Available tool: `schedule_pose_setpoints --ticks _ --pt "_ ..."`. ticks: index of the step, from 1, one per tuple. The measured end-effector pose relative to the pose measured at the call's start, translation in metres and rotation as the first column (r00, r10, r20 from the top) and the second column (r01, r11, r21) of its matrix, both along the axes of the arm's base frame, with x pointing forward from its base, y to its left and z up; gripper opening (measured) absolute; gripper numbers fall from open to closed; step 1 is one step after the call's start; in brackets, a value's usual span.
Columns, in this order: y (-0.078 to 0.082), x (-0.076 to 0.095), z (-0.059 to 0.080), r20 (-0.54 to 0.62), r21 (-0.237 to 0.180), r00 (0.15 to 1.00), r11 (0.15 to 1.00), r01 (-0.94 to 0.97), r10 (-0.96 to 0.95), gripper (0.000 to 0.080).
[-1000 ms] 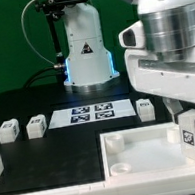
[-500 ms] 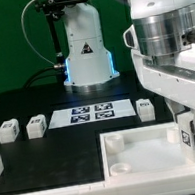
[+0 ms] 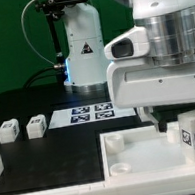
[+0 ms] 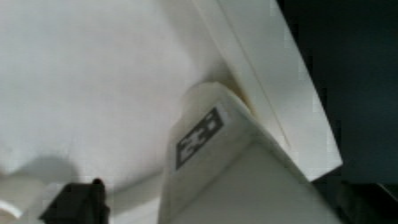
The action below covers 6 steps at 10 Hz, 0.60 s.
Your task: Assemble one leg
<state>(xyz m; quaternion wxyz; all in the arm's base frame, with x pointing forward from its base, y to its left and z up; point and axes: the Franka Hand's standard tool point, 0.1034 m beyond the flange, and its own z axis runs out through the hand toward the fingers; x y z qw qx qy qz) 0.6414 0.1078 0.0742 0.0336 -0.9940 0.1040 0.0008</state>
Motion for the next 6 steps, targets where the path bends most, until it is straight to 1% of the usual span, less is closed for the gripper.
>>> schedule_pose_setpoints --ticks 1,2,4,5,6 --pt "0.0021 -0.0001 0.0003 0.015 -0.003 0.974 0.974 -0.225 0.225 0.0649" --pt "0.0067 -0.0004 0.0008 0.02 0.002 0.967 0.967 -0.253 0.253 0.0649" --pt "0.0053 -0.0004 0.0004 0.016 0.002 0.979 0.979 -0.204 0.204 0.0649" --pt "0.0058 -0.0005 0.0005 0.011 0.004 0.989 0.989 -0.145 0.145 0.0555" --pt "0.0063 -0.0006 0.0005 0.004 0.008 0.999 0.999 -0.041 0.041 0.0555"
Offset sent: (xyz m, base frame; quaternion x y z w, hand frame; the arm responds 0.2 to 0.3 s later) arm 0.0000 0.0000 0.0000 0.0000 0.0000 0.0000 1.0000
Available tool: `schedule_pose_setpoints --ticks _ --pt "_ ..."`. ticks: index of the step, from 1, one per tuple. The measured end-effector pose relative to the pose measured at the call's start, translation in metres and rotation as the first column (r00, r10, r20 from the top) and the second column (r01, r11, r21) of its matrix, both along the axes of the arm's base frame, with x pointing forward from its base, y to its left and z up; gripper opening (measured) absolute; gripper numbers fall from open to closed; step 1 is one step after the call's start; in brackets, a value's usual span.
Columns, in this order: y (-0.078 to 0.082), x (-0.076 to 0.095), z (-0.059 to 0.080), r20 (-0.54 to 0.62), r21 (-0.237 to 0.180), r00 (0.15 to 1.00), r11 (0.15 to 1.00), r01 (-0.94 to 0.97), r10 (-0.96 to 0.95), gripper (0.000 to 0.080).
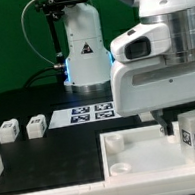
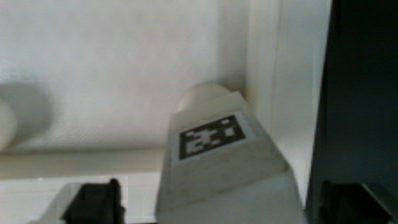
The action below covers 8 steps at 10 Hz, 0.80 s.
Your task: Assemble one leg
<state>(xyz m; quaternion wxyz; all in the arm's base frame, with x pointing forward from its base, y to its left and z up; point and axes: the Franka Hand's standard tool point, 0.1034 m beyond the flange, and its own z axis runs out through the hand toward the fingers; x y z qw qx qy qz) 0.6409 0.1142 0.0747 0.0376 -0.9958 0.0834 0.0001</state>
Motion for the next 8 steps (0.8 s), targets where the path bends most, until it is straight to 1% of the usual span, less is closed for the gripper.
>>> schedule_pose_setpoints --ticks 1,2,3,4,5,6,7,8 --pt "0.0008 -0.0001 0.0 -0.009 0.002 0.993 0.993 0.117 -0.117 0.0354" --pt "0.0009 0.0002 0.0003 -0.018 0.001 0.972 0.972 0.236 -0.236 0.0291" --pt "0.0014 0.0007 0.0014 -0.031 -0.009 0.908 0.909 0.417 -0.417 0.0291" --pt "0.0024 0.0012 0.0024 -0.051 -0.035 0.784 0.785 0.618 -0.619 0.0291" --pt "0.0013 0.0021 0.0016 -0.063 -0.051 0.626 0.629 0.776 -0.777 0.0291" --pt "-0.0031 0.0031 0.0004 -0.086 -0.043 0.454 0.458 0.888 -0.887 0.0291" --pt "-0.0053 0.0013 -0.0017 -0.109 -0.033 0.28 0.285 0.958 -0.954 0.0291" --pt "-0.0062 -0.0004 -0.0018 -0.118 -0.035 0.124 0.129 0.991 -0.985 0.0292"
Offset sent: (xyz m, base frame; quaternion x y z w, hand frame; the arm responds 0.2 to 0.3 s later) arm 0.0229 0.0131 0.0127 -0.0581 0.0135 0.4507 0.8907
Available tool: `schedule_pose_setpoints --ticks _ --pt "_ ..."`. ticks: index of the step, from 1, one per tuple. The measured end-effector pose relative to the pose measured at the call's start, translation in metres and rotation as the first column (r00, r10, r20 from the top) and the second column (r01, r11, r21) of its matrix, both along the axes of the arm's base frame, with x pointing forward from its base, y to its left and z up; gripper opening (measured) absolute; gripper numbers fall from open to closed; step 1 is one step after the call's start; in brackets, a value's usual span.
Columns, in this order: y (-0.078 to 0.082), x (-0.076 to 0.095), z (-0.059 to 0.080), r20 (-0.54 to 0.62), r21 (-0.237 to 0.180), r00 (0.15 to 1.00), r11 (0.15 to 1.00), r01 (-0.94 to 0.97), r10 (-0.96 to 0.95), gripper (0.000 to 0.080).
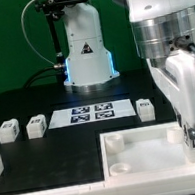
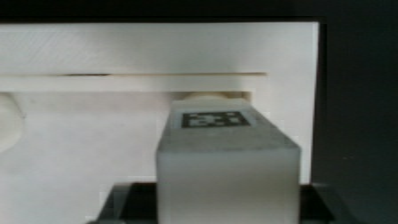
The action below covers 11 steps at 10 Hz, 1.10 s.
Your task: Assemble one leg
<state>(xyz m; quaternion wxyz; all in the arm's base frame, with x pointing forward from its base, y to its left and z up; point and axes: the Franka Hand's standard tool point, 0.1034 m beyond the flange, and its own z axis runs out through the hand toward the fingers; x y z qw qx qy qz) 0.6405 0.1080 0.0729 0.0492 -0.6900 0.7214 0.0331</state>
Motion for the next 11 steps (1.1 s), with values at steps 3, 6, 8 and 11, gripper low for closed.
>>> schedule_pose_setpoints --ticks 3,6,8,11 --pt "-0.0001 -0.0003 -0.0009 0.004 -0.002 0.999 0.999 -0.043 0.043 0.0359" --pt "0.0086 -0.0012 -0.0052 0.051 -0.027 0.853 0.855 -0.518 0.519 0.0617" --pt "0.0065 -0.0009 -0.0054 0.067 -0.045 0.732 0.735 -0.676 0.678 0.0643" --pt "0.0085 -0.0021 -0.0059 0.053 -0.102 0.365 0.369 -0.924 0.929 0.0649"
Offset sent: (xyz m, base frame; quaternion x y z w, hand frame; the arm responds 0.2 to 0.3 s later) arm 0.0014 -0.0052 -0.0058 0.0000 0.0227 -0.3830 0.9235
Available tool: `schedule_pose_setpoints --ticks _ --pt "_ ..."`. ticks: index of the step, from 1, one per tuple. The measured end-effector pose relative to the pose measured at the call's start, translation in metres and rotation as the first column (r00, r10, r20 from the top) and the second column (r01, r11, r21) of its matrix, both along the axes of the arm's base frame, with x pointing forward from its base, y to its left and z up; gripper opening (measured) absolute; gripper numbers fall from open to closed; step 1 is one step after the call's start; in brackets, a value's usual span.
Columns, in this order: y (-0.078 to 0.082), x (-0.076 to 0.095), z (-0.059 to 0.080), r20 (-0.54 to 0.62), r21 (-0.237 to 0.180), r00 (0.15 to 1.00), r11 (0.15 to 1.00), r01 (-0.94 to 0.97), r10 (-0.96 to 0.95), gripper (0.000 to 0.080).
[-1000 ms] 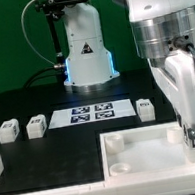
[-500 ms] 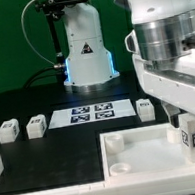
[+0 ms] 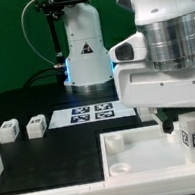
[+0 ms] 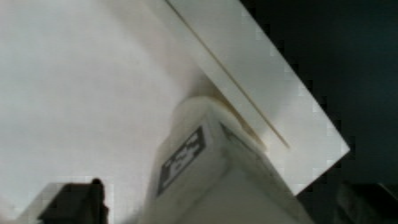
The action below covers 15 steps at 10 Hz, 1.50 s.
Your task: Assemble one leg
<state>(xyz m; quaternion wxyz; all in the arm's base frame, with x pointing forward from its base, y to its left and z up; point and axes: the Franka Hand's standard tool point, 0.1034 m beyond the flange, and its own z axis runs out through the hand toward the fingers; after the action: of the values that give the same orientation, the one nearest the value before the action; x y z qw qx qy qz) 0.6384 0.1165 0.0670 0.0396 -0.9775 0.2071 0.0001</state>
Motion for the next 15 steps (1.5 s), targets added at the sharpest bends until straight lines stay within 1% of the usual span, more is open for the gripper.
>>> schedule_pose_setpoints --ticks 1,2,3,4,5,6,7,8,9,10,11,12,13,14,15 --pt "0.0028 -0.0009 -0.0005 0.01 -0.017 0.985 0.985 -0.174 0.175 0.0649" --pt "0.0022 -0.0008 -0.0004 0.01 -0.013 0.986 0.986 -0.164 0.164 0.0649" --pt "0.0021 -0.0008 -0.0005 0.006 -0.012 0.993 0.993 -0.114 0.114 0.0531" --pt "0.002 -0.0008 -0.0005 0.006 -0.012 0.994 0.994 -0.111 0.111 0.0531" --pt "0.0026 -0.0009 -0.0005 0.001 -0.008 0.999 0.999 -0.034 0.034 0.0349" --pt "0.0026 -0.001 -0.0006 -0.008 -0.006 0.996 0.996 0.093 -0.093 0.0291" --pt "0.0026 -0.0006 -0.0004 -0.016 -0.004 0.981 0.981 0.195 -0.195 0.0291" --pt "0.0023 0.0017 0.0009 -0.046 -0.009 0.927 0.928 0.372 -0.372 0.0292" --pt "0.0022 0.0043 0.002 -0.085 -0.034 0.837 0.842 0.539 -0.54 0.0292" --pt "0.0008 0.0059 0.001 -0.111 -0.047 0.701 0.708 0.704 -0.705 0.0292" --pt "-0.0014 0.0069 0.0016 -0.142 -0.051 0.564 0.575 0.817 -0.814 0.0292" --pt "-0.0013 0.0072 0.0018 -0.161 -0.065 0.4 0.414 0.908 -0.902 0.0292" --pt "-0.0006 0.0073 0.0016 -0.169 -0.083 0.254 0.271 0.959 -0.952 0.0292" --pt "0.003 0.0051 0.0013 -0.159 -0.112 0.124 0.142 0.983 -0.979 0.0292" --pt "0.0036 0.0028 0.0016 -0.148 -0.127 0.12 0.139 0.982 -0.982 0.0292"
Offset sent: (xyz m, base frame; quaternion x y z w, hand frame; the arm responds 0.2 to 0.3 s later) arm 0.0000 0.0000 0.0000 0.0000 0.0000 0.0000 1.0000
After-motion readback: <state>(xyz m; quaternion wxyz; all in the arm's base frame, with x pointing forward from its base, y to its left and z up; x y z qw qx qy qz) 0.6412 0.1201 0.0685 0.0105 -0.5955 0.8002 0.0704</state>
